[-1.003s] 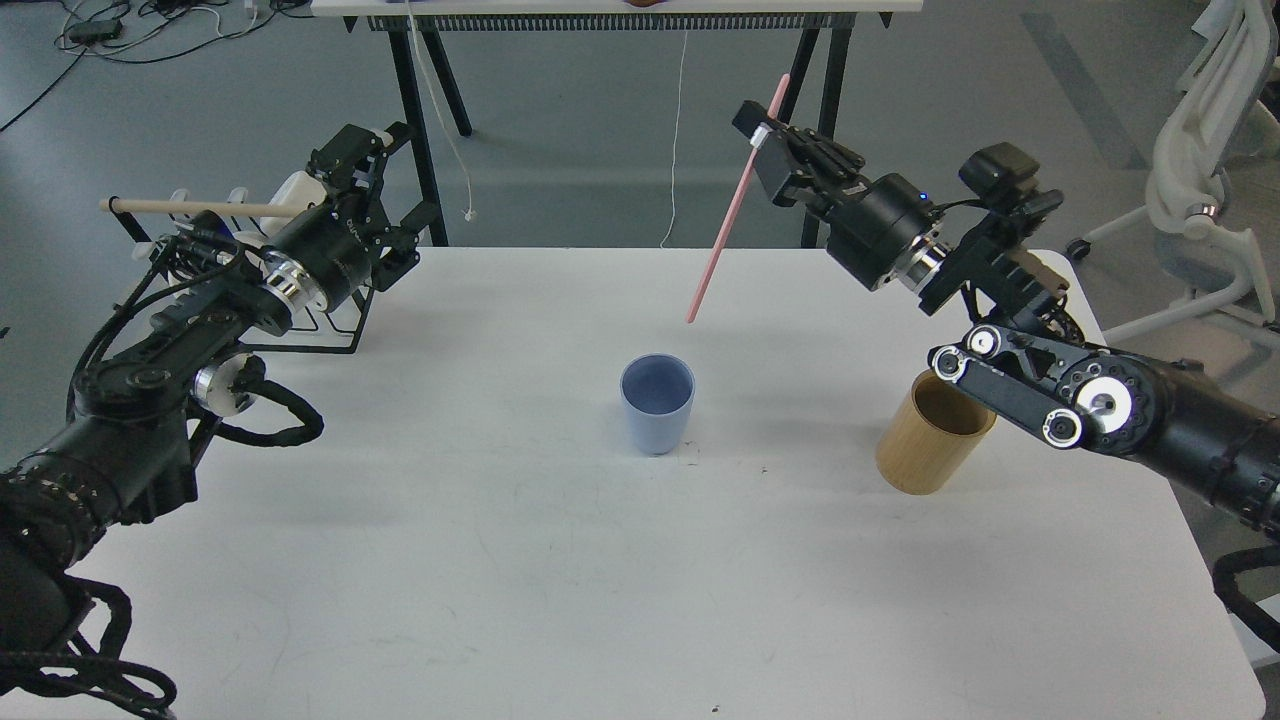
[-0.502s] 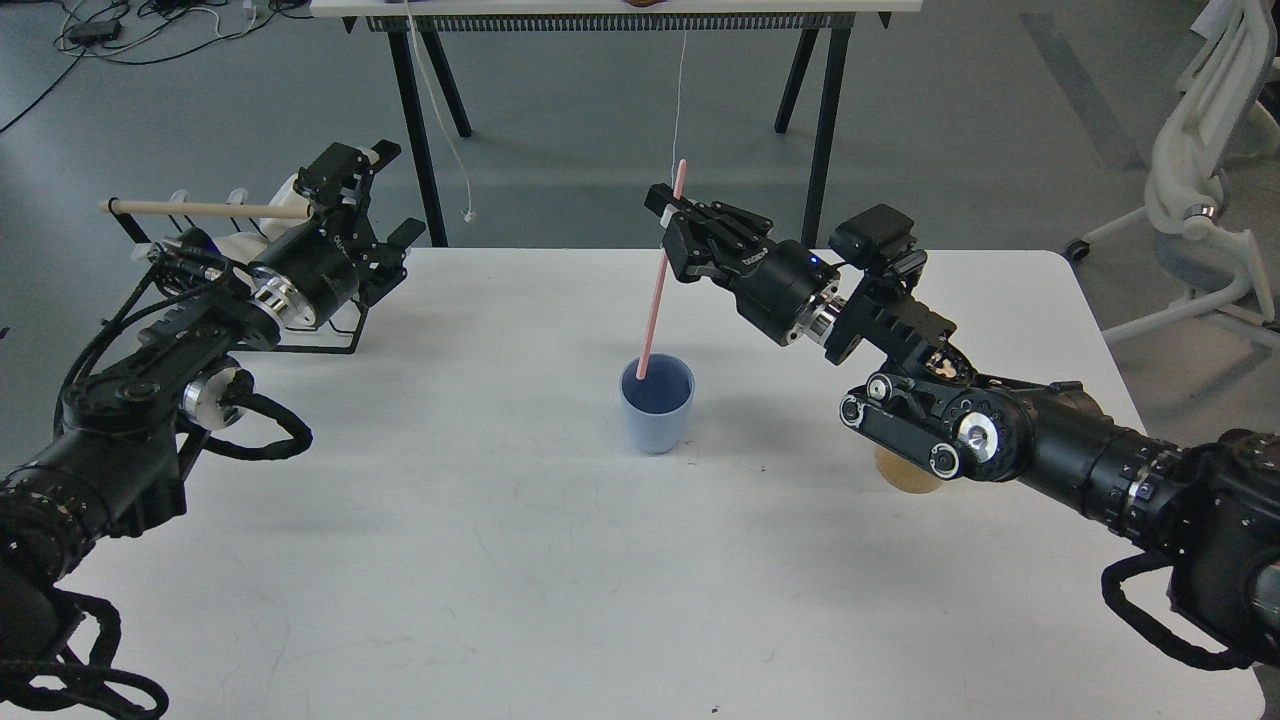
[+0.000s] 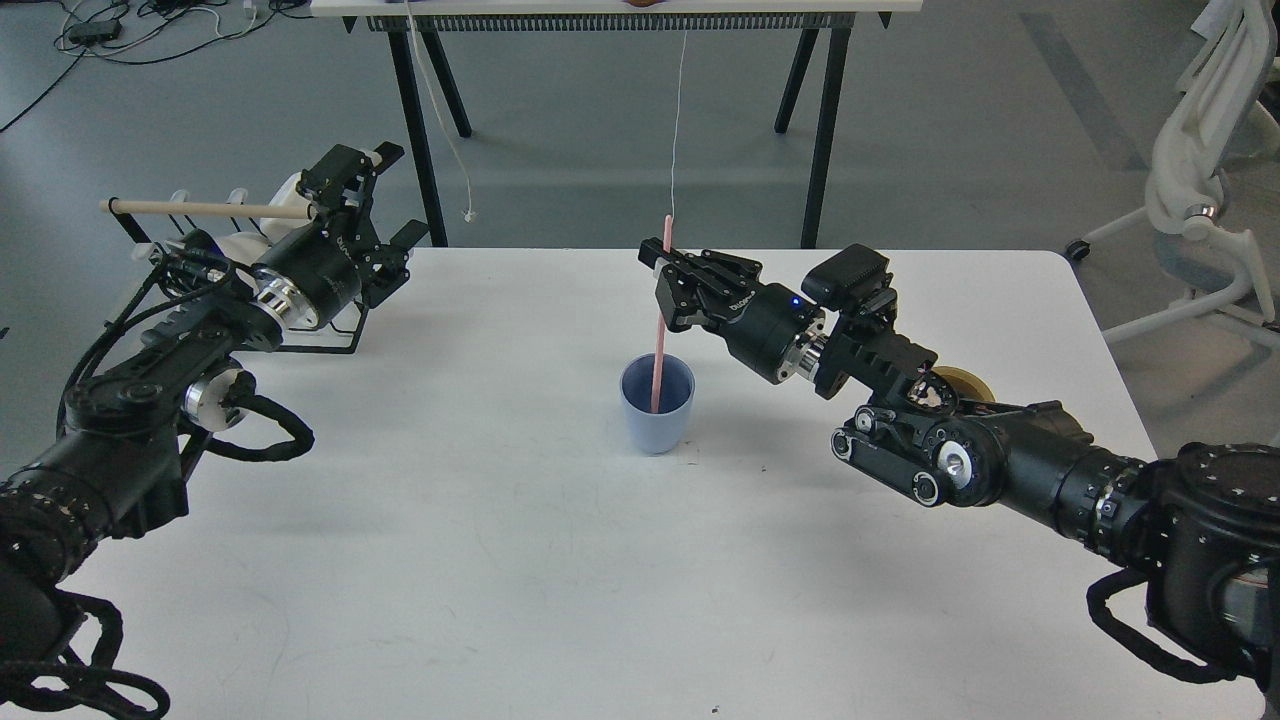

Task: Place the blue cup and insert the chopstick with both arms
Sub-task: 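Open the right gripper to release the straw in the blue cup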

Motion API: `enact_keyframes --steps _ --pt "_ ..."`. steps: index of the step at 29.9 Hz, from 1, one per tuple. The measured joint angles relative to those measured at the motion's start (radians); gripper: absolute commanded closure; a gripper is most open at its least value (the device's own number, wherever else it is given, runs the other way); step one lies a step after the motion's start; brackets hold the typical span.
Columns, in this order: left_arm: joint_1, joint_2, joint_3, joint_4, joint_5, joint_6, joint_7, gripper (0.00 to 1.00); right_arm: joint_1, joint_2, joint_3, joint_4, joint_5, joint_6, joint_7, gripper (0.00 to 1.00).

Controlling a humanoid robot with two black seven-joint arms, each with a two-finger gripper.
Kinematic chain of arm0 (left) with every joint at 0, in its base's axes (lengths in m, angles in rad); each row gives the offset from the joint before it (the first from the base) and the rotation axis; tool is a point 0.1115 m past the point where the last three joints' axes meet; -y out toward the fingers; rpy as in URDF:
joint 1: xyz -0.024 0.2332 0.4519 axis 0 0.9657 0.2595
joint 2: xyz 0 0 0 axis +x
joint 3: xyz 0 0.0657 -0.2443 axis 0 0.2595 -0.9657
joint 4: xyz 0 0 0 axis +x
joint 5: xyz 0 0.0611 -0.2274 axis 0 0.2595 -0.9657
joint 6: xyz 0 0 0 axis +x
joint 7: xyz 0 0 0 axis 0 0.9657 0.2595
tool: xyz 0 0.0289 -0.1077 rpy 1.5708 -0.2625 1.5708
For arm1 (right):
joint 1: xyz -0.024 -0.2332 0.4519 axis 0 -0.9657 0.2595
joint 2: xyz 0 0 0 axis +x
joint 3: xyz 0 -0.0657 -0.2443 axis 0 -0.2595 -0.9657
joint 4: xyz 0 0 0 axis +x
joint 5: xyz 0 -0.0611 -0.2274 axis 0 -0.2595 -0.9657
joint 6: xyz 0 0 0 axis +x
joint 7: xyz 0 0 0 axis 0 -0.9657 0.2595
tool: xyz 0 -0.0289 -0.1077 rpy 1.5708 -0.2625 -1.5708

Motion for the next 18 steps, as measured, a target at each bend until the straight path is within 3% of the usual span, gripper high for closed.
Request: enact_keyframes --steps 3,10,12,13,18 --pt "0.0 0.001 0.0 0.0 0.0 0.0 0.0 0.01 -0.005 0.0 -0.001 0.003 0.001 0.0 0.0 0.43" --pt "-0.001 0.001 -0.001 0.0 0.0 0.0 0.0 0.01 -0.007 0.0 0.026 0.034 0.013 0.0 0.0 0.27" --pt "-0.002 0.0 -0.001 0.0 0.0 0.0 0.0 0.01 -0.007 -0.008 0.061 0.067 0.016 0.0 0.0 0.07" --pt "-0.002 0.0 -0.001 0.0 0.0 0.0 0.0 0.01 -0.008 -0.014 0.091 0.089 0.017 0.0 0.0 0.03" --pt "-0.003 0.0 -0.004 -0.002 0.0 0.0 0.0 0.01 -0.036 -0.08 0.224 0.195 0.048 0.0 0.0 0.05"
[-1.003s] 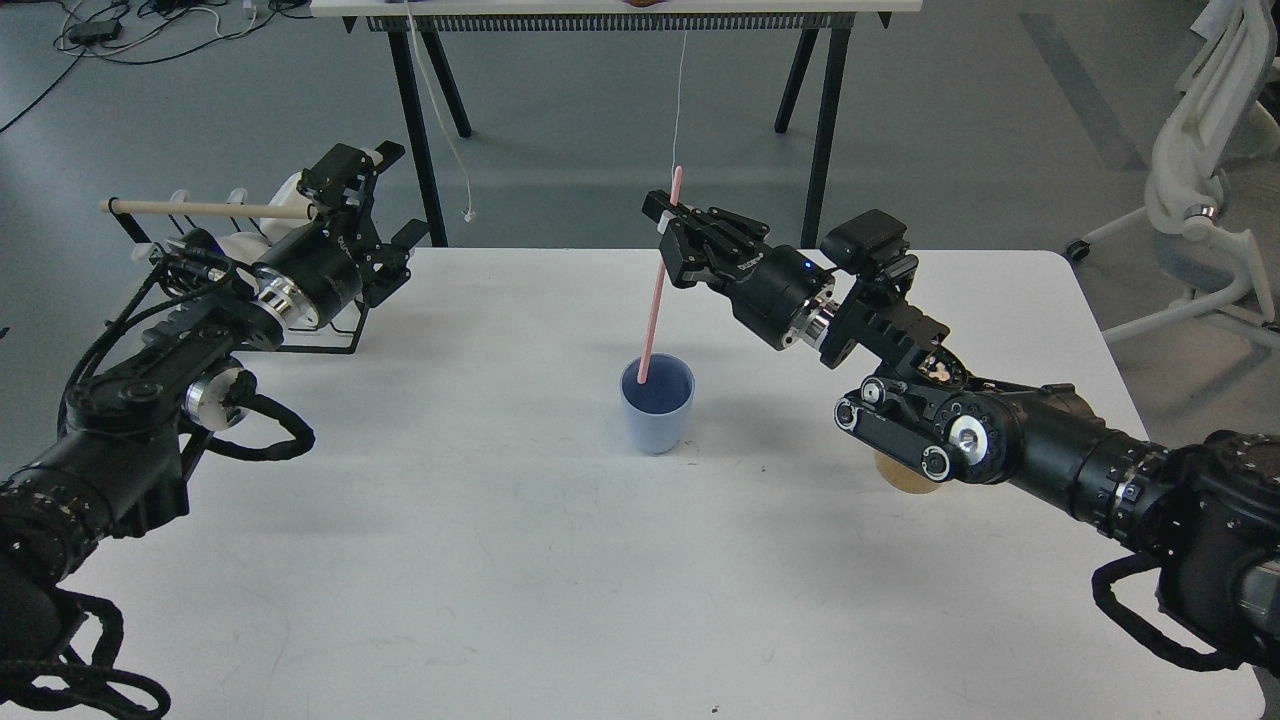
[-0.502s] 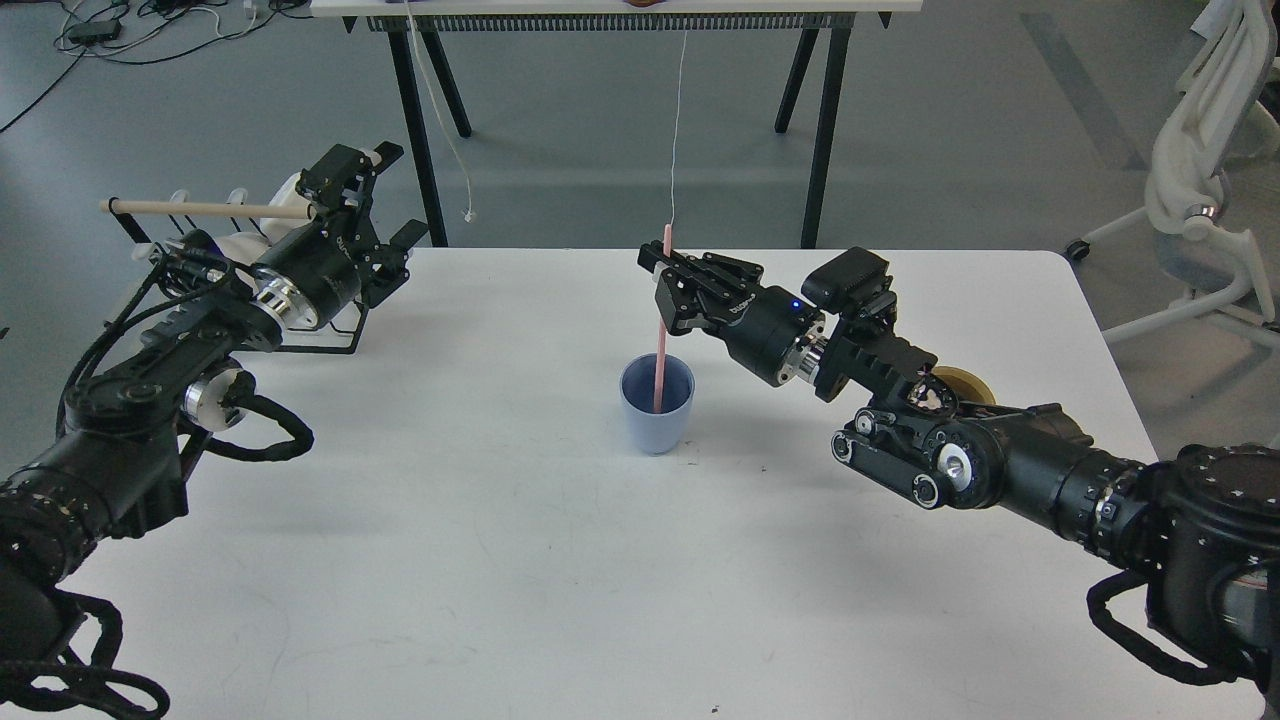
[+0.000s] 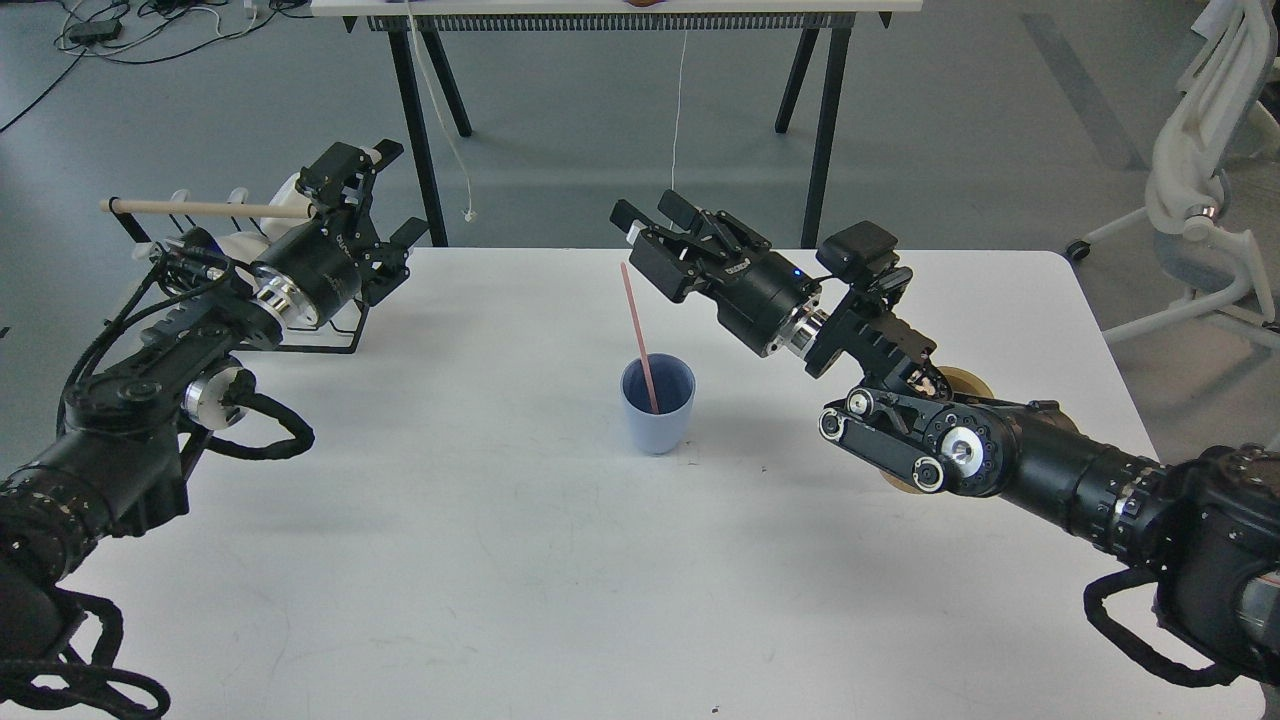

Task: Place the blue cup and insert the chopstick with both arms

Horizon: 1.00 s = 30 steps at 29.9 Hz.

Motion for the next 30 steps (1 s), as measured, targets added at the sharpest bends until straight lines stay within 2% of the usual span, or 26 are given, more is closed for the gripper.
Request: enact_keyframes --steps 7,10,13,16,21,23,26,30 --pt "0.0 -0.004 -0.002 -0.006 -0.003 0.0 0.0 0.01 -0.067 -0.109 0.172 0.173 0.332 0.004 0.0 0.05" --pt "0.0 -0.004 -0.004 -0.007 -0.007 0.0 0.0 0.01 -0.076 -0.162 0.211 0.235 0.552 0.067 0.0 0.04" --pt "-0.001 0.0 -0.025 -0.008 -0.018 0.0 0.0 0.01 -0.085 -0.221 0.226 0.28 0.742 0.196 0.0 0.03" --pt "-0.002 0.002 -0.054 -0.009 -0.025 0.0 0.0 0.01 -0.104 -0.253 0.231 0.288 0.897 0.374 0.0 0.02" --pt "0.002 0.006 -0.065 -0.013 -0.027 0.0 0.0 0.01 -0.139 -0.264 0.24 0.212 1.065 0.698 0.0 0.01" --pt "0.003 0.011 -0.066 -0.013 -0.028 0.0 0.0 0.01 -0.145 -0.261 0.242 0.176 1.097 0.779 0.0 0.01" --pt "0.007 0.02 -0.067 -0.013 -0.03 0.0 0.0 0.01 -0.155 -0.257 0.258 0.151 1.114 0.824 0.0 0.01" --pt "0.019 0.023 -0.067 -0.013 -0.031 0.0 0.0 0.01 -0.161 -0.254 0.297 0.136 1.117 0.829 0.0 0.01"
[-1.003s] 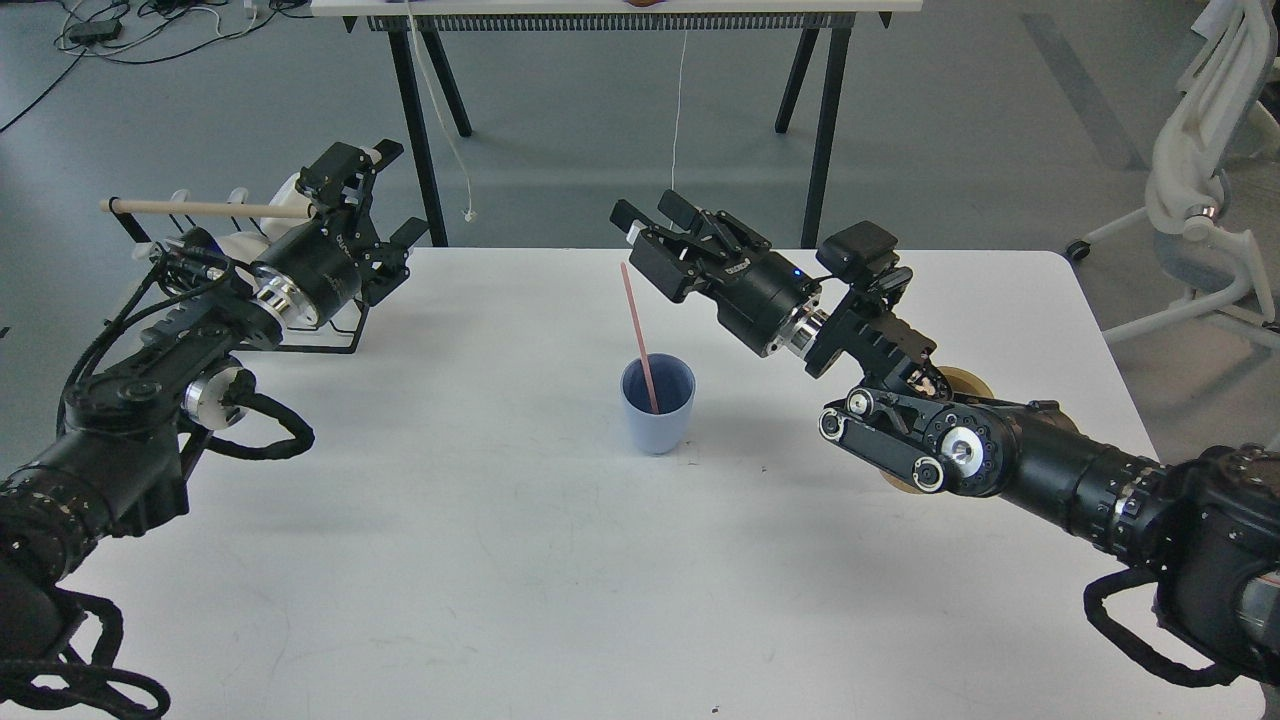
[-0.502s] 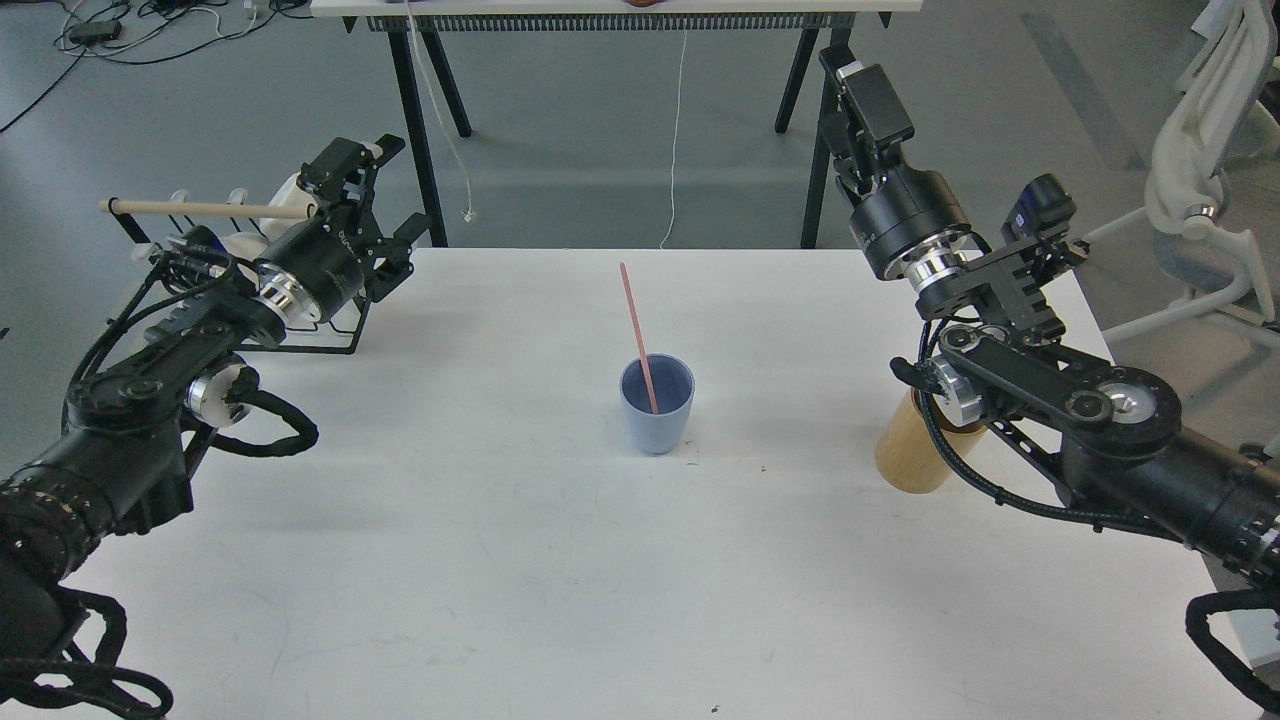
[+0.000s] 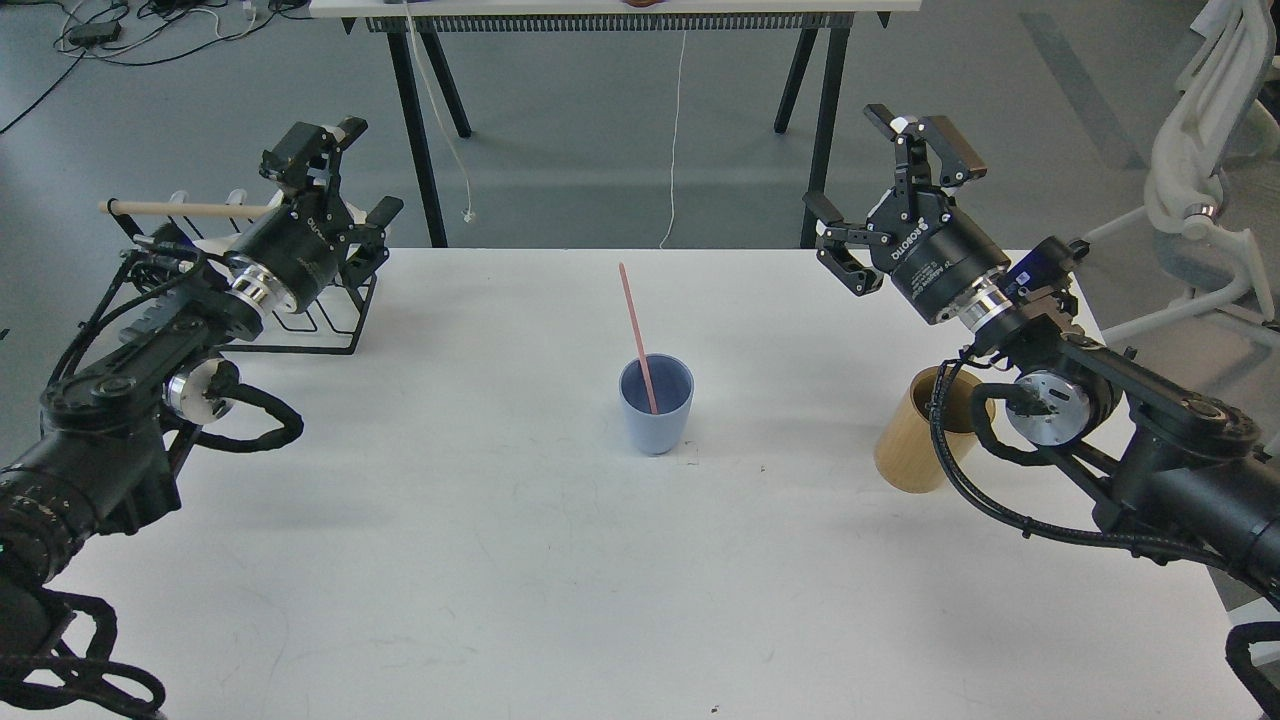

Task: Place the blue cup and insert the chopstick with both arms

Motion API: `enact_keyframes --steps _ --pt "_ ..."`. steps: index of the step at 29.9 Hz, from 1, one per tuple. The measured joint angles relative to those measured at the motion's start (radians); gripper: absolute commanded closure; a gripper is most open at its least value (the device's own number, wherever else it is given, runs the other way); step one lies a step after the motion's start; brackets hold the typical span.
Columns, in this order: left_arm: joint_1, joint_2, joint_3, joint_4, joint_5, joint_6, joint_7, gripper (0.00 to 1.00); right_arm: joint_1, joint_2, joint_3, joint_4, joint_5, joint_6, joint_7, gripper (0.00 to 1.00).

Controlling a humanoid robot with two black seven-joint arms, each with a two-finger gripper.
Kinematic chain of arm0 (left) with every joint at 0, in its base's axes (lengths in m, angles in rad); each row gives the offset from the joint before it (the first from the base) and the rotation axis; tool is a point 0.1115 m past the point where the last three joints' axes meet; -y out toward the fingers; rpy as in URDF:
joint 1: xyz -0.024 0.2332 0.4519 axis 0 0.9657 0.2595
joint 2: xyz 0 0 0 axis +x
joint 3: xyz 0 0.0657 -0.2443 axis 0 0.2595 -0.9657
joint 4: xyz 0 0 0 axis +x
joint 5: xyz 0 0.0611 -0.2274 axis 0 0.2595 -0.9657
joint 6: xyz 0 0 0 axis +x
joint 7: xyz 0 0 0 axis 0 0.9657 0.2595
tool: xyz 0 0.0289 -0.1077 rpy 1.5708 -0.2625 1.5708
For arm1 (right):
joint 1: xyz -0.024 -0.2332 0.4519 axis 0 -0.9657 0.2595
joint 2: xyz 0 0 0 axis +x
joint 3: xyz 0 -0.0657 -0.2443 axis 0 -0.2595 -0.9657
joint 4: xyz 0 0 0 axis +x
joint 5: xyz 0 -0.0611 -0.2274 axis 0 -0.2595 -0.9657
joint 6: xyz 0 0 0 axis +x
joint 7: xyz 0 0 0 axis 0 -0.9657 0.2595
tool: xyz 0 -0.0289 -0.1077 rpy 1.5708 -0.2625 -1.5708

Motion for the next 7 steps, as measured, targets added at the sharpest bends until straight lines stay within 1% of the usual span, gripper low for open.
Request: enact_keyframes --steps 7 --pt "0.002 0.0 0.0 0.0 -0.001 0.0 0.0 0.01 -0.006 0.007 0.047 -0.049 0.005 -0.013 0.0 0.01"
